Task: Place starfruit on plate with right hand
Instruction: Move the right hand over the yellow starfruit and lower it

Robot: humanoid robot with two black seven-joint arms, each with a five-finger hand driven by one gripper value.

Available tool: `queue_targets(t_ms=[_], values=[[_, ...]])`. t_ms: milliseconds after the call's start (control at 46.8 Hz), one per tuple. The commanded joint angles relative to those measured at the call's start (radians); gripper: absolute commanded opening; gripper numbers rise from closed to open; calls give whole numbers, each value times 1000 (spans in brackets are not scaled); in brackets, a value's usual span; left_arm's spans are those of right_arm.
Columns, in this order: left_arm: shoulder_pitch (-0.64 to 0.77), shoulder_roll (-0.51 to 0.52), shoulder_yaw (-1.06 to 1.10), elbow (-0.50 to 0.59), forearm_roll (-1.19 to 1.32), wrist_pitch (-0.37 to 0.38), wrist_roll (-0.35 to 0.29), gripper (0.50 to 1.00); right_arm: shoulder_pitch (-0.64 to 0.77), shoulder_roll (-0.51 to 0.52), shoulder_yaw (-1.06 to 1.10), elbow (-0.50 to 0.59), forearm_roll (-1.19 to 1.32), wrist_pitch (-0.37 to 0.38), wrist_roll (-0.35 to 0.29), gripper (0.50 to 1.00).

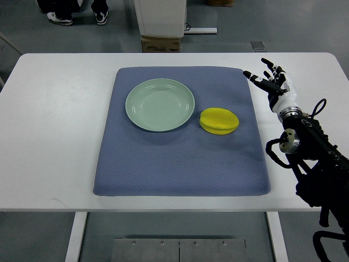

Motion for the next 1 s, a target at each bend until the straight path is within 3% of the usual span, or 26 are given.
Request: queue_targets(t_ms=[0,427,705,983], values=[[0,0,-1,0,-1,0,0,1000,8,0,-1,0,0,0,0,998],[0,0,-1,0,-1,0,0,1000,33,0,-10,1,1,3,0,998],[0,0,-1,0,-1,0,0,1000,50,-2,-107,6,0,46,23,998],[0,0,-1,0,-1,0,0,1000,53,-126,-263,63,-2,103,58,998]])
